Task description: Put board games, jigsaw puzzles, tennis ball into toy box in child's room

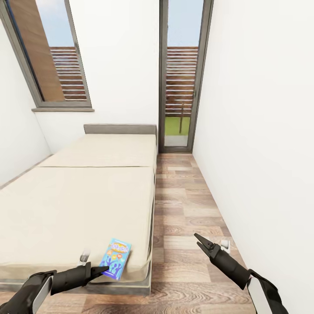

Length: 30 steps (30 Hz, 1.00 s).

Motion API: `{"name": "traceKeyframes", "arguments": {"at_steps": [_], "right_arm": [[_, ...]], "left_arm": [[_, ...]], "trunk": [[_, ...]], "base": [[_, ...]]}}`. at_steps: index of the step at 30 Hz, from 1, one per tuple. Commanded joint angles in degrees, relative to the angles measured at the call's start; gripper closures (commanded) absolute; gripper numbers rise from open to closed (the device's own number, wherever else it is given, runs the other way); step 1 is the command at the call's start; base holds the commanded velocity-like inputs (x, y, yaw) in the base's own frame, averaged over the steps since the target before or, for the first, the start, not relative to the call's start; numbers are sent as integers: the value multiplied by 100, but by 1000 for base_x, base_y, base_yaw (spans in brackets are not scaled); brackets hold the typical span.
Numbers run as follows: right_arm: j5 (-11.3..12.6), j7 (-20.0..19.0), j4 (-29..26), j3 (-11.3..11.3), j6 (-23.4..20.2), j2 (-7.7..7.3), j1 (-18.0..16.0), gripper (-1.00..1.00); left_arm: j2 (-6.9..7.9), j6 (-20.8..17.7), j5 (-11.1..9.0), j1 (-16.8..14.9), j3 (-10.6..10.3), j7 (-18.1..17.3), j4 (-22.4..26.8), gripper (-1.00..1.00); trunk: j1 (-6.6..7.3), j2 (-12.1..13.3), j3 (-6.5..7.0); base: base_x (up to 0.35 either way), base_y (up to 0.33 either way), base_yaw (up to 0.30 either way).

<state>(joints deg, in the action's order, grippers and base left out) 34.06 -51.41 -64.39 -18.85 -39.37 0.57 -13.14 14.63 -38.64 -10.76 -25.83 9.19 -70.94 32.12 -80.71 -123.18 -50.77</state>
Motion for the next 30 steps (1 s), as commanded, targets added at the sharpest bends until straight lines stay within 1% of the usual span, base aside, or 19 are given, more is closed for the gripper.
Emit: {"name": "traceKeyframes", "arguments": {"at_steps": [1,30], "right_arm": [[13,-9,1,-13,-35,5,-4,-100],[8,-3,7,-13,-35,5,-2,-100]], "left_arm": [[1,146,-102,-71,49,2,5,100],[5,146,-102,-71,40,2,5,100]], "trunk": [[24,39,14],[661,1202,535]], "base": [[0,0,0],[0,0,0]]}}
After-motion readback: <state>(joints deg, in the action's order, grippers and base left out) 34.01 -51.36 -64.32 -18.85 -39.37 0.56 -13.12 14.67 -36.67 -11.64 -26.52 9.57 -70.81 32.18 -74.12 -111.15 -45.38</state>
